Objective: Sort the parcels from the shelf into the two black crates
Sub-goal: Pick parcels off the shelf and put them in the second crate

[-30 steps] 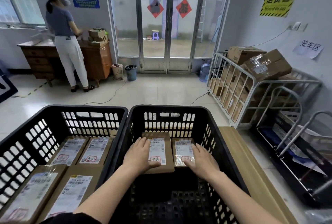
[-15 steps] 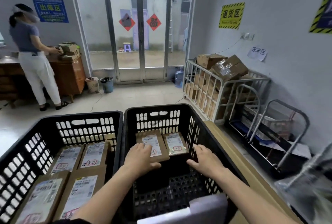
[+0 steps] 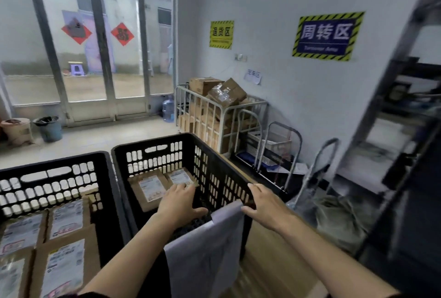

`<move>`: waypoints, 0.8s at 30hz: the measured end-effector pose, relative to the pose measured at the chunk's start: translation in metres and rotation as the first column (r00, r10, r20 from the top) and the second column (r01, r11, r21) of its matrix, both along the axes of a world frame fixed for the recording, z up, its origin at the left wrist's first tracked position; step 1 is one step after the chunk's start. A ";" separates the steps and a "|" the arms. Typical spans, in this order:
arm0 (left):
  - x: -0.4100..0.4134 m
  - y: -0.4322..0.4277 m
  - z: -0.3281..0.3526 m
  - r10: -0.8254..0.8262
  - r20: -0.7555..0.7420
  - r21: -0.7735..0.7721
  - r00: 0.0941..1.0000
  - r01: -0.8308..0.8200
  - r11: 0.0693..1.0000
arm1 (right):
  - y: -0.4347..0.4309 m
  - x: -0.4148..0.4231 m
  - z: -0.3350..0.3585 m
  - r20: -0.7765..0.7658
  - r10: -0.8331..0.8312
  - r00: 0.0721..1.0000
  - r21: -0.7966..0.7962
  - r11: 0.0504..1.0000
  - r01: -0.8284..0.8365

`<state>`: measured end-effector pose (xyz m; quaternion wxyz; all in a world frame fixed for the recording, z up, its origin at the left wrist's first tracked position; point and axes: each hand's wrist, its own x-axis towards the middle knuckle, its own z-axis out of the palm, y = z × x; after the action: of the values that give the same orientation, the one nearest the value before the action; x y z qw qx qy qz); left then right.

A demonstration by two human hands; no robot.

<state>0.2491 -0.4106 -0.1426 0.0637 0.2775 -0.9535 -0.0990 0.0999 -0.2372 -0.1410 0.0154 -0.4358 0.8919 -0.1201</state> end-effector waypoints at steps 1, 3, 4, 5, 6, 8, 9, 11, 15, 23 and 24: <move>-0.003 0.007 0.003 -0.027 -0.015 0.001 1.000 0.027 1.000 | 0.011 0.001 0.002 -0.013 -0.027 1.000 0.003 1.000 0.027; -0.010 0.022 0.008 -0.076 -0.031 0.013 0.997 0.077 0.997 | 0.032 0.001 0.004 -0.031 -0.082 0.996 0.010 0.997 0.082; -0.016 0.031 0.010 -0.104 -0.035 0.018 0.994 0.105 0.994 | 0.044 0.001 0.005 -0.036 -0.114 0.993 0.013 0.993 0.115; -0.020 0.038 0.011 -0.126 -0.036 0.023 0.991 0.127 0.992 | 0.054 0.000 0.006 -0.037 -0.138 0.990 0.016 0.990 0.139; -0.025 0.046 0.012 -0.148 -0.038 0.029 0.988 0.149 0.988 | 0.064 0.000 0.007 -0.037 -0.159 0.987 0.022 0.987 0.160; -0.035 0.062 0.012 -0.198 -0.040 0.037 0.979 0.200 0.979 | 0.085 -0.002 0.009 -0.029 -0.204 0.979 0.033 0.978 0.205; -0.040 0.071 0.012 -0.226 -0.038 0.036 0.973 0.227 0.973 | 0.096 -0.002 0.012 -0.021 -0.232 0.972 0.032 0.972 0.233; -0.051 0.090 0.014 -0.277 -0.038 0.033 0.960 0.278 0.960 | 0.121 -0.003 0.017 -0.011 -0.291 0.957 0.017 0.957 0.291; -0.075 0.134 0.024 -0.384 -0.046 0.030 0.922 0.386 0.922 | 0.176 -0.001 0.031 -0.020 -0.384 0.923 -0.023 0.923 0.383; -0.101 0.246 0.043 -0.555 -0.121 -0.009 0.823 0.558 0.830 | 0.294 0.024 0.053 -0.024 -0.520 0.854 -0.083 0.852 0.516; -0.103 0.260 0.045 -0.570 -0.133 -0.015 0.811 0.573 0.819 | 0.308 0.028 0.056 -0.026 -0.533 0.846 -0.094 0.844 0.529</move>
<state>0.1464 -0.1503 -0.0972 0.0901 -0.0280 -0.9851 -0.1439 0.1281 0.0713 -0.0853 -0.0593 -0.1752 0.9719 -0.1455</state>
